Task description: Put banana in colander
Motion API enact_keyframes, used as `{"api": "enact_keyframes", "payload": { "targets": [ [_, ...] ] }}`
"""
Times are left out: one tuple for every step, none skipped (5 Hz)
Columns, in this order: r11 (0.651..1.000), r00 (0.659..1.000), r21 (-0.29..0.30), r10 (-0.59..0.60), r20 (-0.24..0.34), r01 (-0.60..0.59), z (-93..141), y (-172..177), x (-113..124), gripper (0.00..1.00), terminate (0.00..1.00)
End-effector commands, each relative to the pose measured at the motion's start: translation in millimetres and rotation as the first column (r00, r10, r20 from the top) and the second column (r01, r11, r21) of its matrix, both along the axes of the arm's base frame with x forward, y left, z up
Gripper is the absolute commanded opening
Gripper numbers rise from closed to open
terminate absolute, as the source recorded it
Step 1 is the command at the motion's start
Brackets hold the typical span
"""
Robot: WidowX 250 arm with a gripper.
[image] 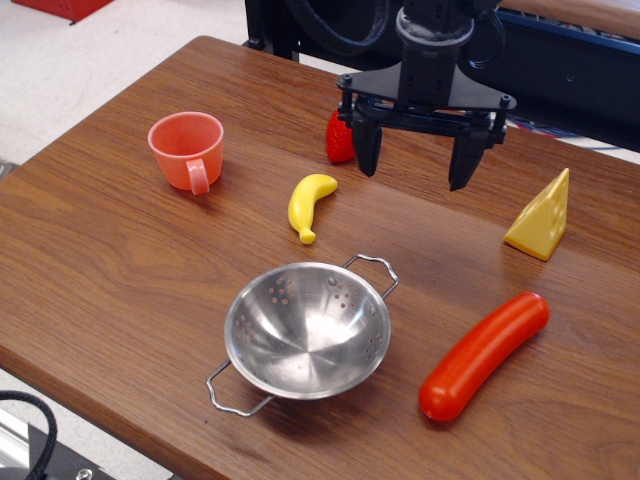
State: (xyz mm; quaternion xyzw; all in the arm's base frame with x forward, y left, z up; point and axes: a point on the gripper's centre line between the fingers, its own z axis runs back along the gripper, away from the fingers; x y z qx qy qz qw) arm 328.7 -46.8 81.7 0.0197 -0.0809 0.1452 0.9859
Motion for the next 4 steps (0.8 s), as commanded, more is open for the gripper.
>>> {"api": "enact_keyframes", "payload": {
  "targets": [
    [1.000,1.000,0.000,0.000,0.000,0.000,0,0,0,1.00,0.00],
    [0.998,0.999,-0.050,-0.037,0.022,0.038,-1,33,3,1.00,0.00],
    [0.998,0.996,-0.021,-0.061,0.065,0.062,-10,67,-2,1.00,0.00],
    [0.997,0.996,-0.051,-0.058,0.065,0.061,-24,86,2,1.00,0.00]
  ]
}}
